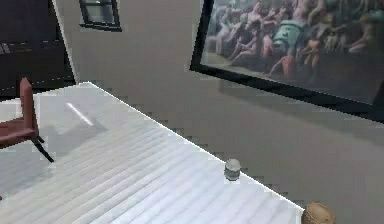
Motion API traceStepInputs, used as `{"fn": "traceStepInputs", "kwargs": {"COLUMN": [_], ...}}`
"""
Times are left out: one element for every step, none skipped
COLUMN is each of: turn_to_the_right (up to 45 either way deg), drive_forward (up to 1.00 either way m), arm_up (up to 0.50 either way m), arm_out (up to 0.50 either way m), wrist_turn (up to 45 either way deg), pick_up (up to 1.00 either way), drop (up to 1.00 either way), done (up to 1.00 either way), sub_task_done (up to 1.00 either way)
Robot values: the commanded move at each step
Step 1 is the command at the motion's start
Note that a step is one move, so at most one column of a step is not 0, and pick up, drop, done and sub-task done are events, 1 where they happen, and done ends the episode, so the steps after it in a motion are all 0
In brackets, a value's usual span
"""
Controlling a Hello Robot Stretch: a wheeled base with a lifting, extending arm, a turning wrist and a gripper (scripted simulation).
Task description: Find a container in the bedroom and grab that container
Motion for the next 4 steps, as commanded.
{"fn": "traceStepInputs", "kwargs": {"turn_to_the_right": [33.0, 0.0, 0.0, 0.0], "drive_forward": [0.00, 0.00, 0.00, 0.00], "arm_up": [0.00, 0.50, 0.38, 0.00], "arm_out": [0.00, 0.00, 0.00, 0.30], "wrist_turn": [0.0, 0.0, 0.0, 0.0], "pick_up": [0.00, 0.00, 0.00, 0.00], "drop": [0.00, 0.00, 0.00, 0.00], "done": [0.00, 0.00, 0.00, 0.00], "sub_task_done": [0.00, 0.00, 0.00, 0.00]}}
